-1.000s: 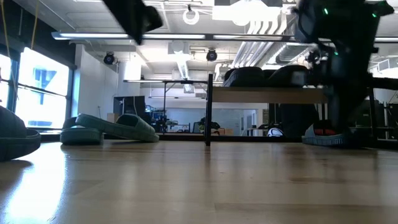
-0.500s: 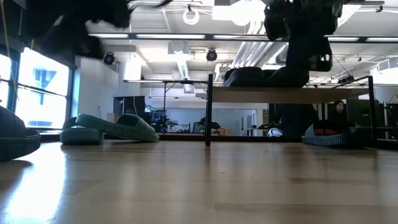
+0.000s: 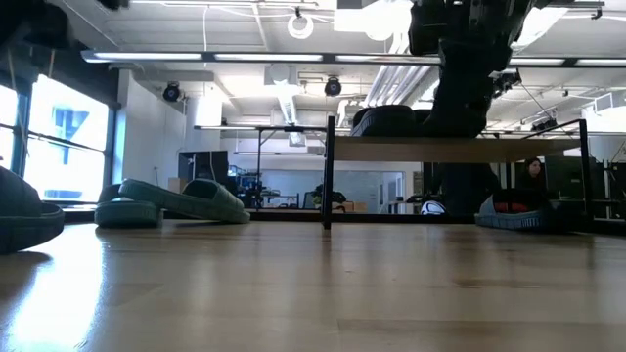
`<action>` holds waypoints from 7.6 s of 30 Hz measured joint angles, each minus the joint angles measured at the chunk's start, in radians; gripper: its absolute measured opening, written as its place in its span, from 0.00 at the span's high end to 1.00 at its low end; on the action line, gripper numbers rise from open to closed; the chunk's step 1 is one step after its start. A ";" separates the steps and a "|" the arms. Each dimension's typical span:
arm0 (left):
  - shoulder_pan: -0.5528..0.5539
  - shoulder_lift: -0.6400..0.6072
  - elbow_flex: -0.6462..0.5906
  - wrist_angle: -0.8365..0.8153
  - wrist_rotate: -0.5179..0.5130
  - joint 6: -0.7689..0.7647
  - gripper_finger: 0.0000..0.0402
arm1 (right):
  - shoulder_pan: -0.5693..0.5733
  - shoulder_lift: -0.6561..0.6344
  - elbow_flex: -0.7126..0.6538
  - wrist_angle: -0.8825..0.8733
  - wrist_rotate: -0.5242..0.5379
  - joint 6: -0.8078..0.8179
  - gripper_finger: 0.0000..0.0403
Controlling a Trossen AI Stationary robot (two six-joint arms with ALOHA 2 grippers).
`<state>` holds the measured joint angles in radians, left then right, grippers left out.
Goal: Pick and place slides into the shelf
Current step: Put the black slipper under the shelf
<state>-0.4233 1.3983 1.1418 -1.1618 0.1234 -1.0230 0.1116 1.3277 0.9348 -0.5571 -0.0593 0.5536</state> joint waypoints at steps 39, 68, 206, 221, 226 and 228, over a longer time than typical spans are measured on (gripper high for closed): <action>-0.395 0.276 0.026 0.017 -0.382 -0.867 0.71 | 0.000 0.000 -0.001 -0.032 0.151 -0.111 0.98; -0.370 0.350 0.014 0.041 -0.301 -0.684 0.36 | 0.028 0.000 -0.001 -0.034 0.176 -0.075 0.86; 0.517 0.438 0.683 0.790 -0.940 0.967 1.00 | 0.134 0.092 -0.194 1.286 0.832 0.562 0.60; 0.509 0.434 0.683 0.745 -0.894 1.005 0.84 | 0.133 0.092 -0.194 1.220 0.843 0.521 0.91; 0.493 0.402 0.684 0.649 -0.891 0.992 0.74 | 0.133 0.052 -0.194 1.176 0.835 0.477 0.91; 0.485 0.379 0.685 0.610 -0.891 0.992 0.71 | 0.133 0.019 -0.194 1.106 0.832 0.482 0.91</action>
<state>0.0619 1.7770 1.8267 -0.5514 -0.7673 -0.0310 0.2446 1.3463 0.7410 0.5485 0.7730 1.0358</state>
